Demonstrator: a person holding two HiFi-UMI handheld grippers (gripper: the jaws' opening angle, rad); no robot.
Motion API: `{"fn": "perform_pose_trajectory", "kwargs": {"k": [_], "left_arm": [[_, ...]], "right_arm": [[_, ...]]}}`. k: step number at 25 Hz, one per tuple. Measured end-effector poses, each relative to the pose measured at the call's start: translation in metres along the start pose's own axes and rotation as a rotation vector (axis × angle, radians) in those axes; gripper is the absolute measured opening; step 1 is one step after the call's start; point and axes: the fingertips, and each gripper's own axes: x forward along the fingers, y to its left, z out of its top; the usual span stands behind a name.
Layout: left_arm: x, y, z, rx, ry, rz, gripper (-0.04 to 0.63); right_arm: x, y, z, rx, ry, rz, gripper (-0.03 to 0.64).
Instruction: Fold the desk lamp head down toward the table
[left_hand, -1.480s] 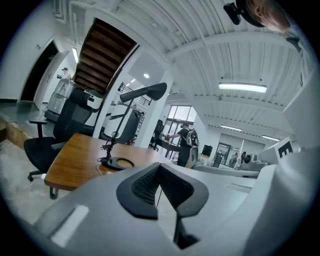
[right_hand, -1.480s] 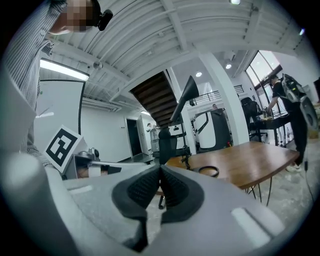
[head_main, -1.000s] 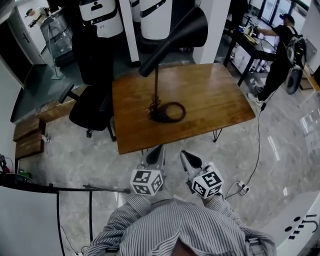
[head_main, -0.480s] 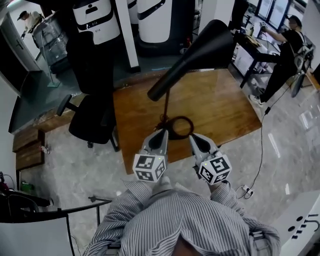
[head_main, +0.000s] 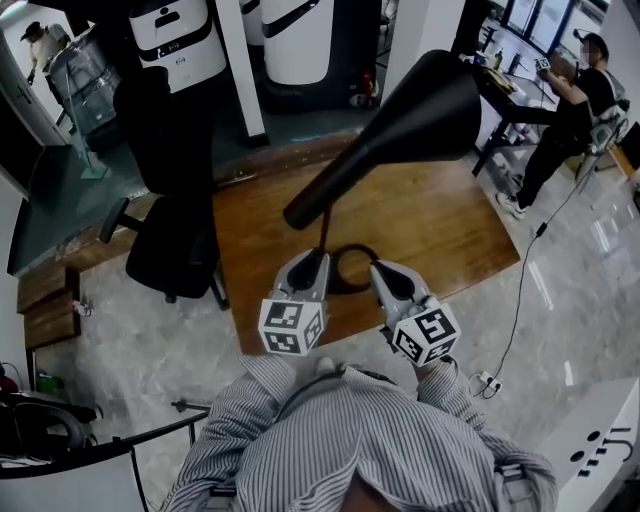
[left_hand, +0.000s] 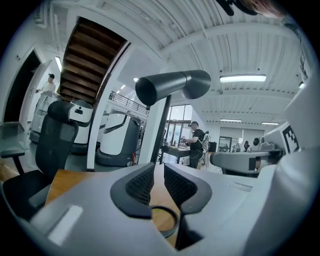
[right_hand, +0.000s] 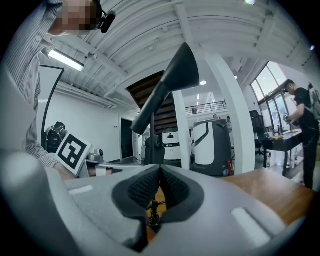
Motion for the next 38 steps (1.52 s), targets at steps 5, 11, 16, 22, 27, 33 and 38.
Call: {"fn": "perform_pose_trajectory", "kwargs": {"k": [5,11,16,22,27,33,38], "left_arm": [[0.014,0.005,-0.005,0.011,0.020,0.029,0.087],[0.031,0.009,-0.003,0.021,0.031,0.061,0.107],[0.039,0.007,-0.007,-0.002,0.035,0.077,0.107],[0.045,0.010,-0.008,-0.007,0.043,0.107,0.088],[0.045,0.011,-0.006,-0.004,0.045,0.114,0.061],[0.046,0.013,-0.007,-0.009,0.045,0.116,0.061],[0.046,0.014,-0.007,-0.012,0.047,0.113,0.061]], "right_arm": [[0.005,-0.016,0.011,0.003,-0.016,0.057,0.003],[0.005,-0.036,0.055,-0.051,-0.090,0.097,0.025],[-0.008,-0.054,0.116,-0.155,-0.182,0.102,0.097],[-0.025,-0.084,0.177,-0.240,-0.279,0.087,0.148],[-0.035,-0.083,0.222,-0.302,-0.368,0.146,0.166],[-0.036,-0.073,0.246,-0.330,-0.468,0.218,0.164],[-0.038,-0.067,0.250,-0.372,-0.513,0.223,0.075]]}}
